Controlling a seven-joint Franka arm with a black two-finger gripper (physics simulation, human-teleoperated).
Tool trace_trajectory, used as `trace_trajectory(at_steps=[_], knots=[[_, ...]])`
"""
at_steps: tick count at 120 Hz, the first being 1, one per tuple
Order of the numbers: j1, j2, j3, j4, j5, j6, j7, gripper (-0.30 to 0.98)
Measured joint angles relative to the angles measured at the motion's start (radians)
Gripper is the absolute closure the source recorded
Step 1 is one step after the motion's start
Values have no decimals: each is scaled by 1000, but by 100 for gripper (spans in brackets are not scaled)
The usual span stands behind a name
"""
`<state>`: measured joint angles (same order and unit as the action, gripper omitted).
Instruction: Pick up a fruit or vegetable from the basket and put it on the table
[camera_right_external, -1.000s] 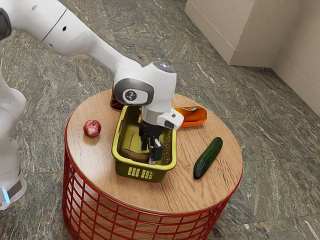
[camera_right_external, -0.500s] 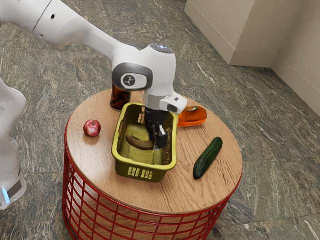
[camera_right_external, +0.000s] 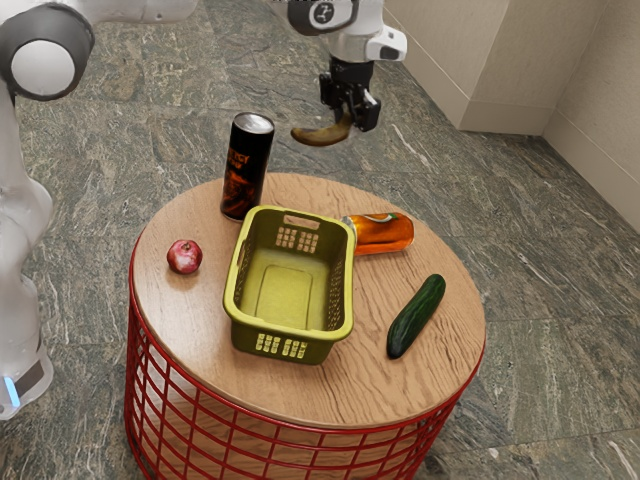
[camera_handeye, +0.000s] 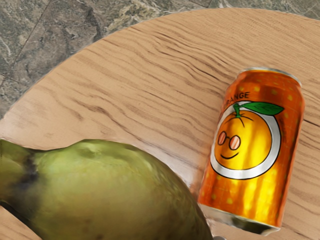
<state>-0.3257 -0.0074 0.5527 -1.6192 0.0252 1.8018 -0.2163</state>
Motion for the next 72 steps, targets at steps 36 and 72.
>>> trace_trajectory(at_steps=[36,72], knots=[[92,131,6,109,-81,-71,65,43],[95,136,10,115,-111,-86,108,5]])
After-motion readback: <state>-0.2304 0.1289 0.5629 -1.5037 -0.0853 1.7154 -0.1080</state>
